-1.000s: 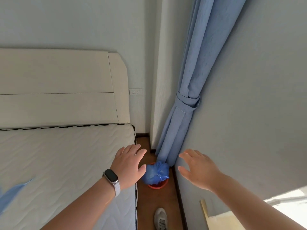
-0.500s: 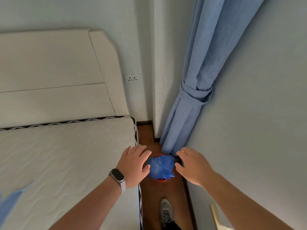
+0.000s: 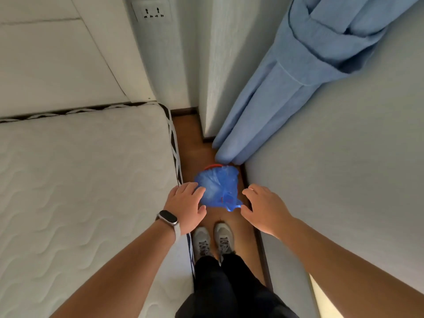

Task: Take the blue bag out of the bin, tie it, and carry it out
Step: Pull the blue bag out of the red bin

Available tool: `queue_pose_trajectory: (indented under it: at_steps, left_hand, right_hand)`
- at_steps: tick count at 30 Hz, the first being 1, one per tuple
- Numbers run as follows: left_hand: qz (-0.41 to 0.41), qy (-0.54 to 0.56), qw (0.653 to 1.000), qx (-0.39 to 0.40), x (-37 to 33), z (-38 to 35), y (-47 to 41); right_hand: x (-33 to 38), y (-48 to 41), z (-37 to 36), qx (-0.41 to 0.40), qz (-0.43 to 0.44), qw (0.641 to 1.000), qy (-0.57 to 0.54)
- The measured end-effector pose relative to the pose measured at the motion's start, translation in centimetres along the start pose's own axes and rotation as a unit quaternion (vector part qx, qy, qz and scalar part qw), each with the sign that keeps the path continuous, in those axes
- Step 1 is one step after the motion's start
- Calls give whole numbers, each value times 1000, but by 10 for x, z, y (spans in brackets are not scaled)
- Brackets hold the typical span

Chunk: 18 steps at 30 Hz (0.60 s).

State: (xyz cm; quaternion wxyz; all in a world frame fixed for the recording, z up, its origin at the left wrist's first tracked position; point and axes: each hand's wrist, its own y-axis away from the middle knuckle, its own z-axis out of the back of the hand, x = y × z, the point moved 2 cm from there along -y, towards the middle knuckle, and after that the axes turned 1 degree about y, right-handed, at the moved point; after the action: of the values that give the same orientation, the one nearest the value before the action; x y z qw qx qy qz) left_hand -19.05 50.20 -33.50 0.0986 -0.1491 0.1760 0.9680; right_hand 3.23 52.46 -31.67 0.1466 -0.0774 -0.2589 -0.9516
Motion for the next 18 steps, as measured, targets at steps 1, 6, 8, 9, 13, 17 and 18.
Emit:
queue_pose_trajectory:
  at_steps: [1, 6, 8, 9, 13, 17, 18]
  left_hand:
    - [-1, 8, 1000, 14, 11, -27, -8]
    - [-46, 17, 996, 69, 29, -109, -33]
    - [-49, 19, 995, 88, 40, -153, -46]
    - [-56, 13, 995, 86, 38, -153, -48]
    - [-69, 13, 992, 109, 44, -203, -66]
    - [-81, 14, 990, 118, 43, -235, -79]
    - [-87, 14, 989, 115, 42, -235, -81]
  right_hand:
    - [-2, -11, -22, 15, -7, 1000, 2]
    - [-4, -42, -88, 23, -14, 999, -45]
    - [-11, -60, -129, 35, -29, 998, -45]
    - [-7, -60, -127, 31, -28, 998, -39]
    - [-12, -81, -169, 44, -45, 998, -15]
    - [-22, -94, -196, 48, -62, 997, 1]
    - [-21, -95, -195, 43, -60, 997, -1]
